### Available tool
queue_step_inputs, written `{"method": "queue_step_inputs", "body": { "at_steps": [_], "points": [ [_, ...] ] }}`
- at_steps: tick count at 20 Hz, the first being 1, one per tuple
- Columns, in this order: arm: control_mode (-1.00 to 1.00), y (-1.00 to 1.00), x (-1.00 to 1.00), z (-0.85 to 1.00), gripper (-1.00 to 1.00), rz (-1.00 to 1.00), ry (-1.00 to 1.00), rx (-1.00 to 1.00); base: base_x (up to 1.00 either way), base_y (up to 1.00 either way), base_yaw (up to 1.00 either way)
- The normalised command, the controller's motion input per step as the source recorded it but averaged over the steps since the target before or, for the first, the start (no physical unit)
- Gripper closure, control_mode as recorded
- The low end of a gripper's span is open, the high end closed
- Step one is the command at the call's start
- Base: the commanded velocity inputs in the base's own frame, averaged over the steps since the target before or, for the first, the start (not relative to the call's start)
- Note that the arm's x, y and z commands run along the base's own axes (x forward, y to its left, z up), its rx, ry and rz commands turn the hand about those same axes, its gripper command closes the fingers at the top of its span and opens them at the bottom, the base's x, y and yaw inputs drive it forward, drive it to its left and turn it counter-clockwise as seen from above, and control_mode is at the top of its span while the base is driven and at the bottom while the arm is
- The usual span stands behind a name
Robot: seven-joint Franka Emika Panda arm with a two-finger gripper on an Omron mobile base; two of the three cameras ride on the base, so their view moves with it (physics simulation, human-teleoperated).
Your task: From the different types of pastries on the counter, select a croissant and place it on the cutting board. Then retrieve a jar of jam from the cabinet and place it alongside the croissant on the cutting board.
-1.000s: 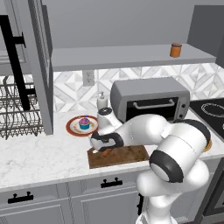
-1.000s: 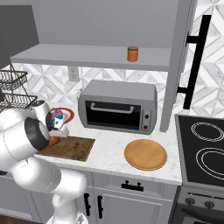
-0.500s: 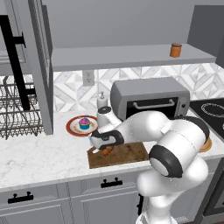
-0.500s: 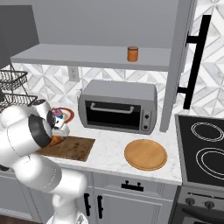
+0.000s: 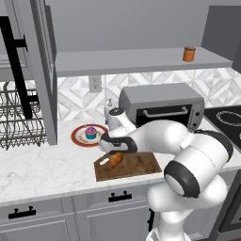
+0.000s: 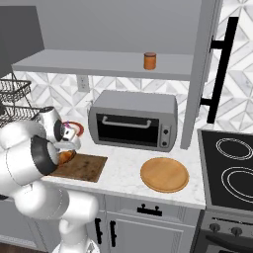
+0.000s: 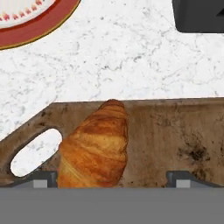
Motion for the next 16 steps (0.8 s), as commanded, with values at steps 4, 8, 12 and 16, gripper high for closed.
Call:
{"method": "queue_step_inputs", "body": {
  "at_steps": [4, 8, 12, 16],
  "points": [
    [-1.0, -0.31, -0.21, 0.57, -1.0, 0.0, -0.06, 0.01, 0.0, 0.0, 0.0],
    [-1.0, -0.45, -0.5, 0.39, -1.0, 0.0, -0.05, 0.03, 0.0, 0.0, 0.0],
    [-1.0, -0.54, -0.47, 0.46, -1.0, 0.0, -0.07, 0.02, 0.0, 0.0, 0.0],
    [-1.0, -0.67, -0.33, 0.58, -1.0, 0.0, -0.1, 0.0, 0.0, 0.0, 0.0]
  ]
}}
